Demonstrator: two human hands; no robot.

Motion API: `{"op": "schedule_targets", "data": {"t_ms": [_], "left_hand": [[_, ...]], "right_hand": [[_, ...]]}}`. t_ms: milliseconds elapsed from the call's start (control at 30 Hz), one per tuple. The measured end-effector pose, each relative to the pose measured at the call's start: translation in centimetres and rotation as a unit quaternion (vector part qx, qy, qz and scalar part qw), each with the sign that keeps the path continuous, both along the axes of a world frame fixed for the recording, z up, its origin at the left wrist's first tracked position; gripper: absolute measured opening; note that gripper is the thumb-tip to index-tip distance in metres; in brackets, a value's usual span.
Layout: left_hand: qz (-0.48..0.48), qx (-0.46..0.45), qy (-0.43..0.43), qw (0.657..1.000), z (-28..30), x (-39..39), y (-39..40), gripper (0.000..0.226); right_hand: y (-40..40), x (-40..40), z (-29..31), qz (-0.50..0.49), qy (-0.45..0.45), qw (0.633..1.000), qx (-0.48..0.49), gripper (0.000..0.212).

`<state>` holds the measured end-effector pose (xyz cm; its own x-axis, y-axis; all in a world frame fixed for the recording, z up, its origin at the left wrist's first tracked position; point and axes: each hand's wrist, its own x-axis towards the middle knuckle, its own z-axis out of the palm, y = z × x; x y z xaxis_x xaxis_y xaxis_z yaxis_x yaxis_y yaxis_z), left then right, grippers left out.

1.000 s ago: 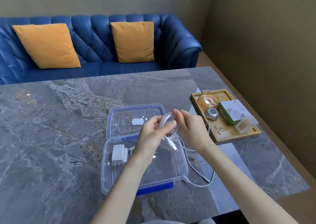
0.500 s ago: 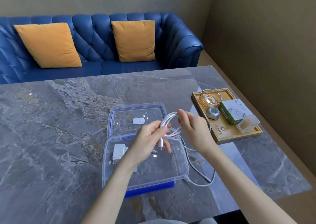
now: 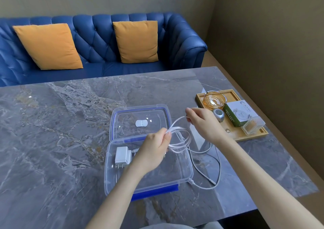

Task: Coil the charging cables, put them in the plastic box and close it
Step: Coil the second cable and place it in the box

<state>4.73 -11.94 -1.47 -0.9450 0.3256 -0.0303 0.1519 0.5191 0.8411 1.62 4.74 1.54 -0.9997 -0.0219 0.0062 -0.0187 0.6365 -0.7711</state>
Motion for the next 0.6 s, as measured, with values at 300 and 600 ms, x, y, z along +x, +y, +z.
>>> {"op": "schedule_targets", "data": {"t_ms": [300, 600], "left_hand": [[0.041, -0.008, -0.028, 0.999, 0.3, -0.7, 0.7, 0.036], [0.077, 0.056, -0.101, 0.99, -0.7, -0.5, 0.5, 0.032]], "right_hand": [[-1.9, 2.0, 1.3, 0.136, -0.153, 0.95, -0.234, 0.02], [-1.8, 2.7, -1.5, 0.058, 0.08, 0.993, -0.057, 0.013]]}}
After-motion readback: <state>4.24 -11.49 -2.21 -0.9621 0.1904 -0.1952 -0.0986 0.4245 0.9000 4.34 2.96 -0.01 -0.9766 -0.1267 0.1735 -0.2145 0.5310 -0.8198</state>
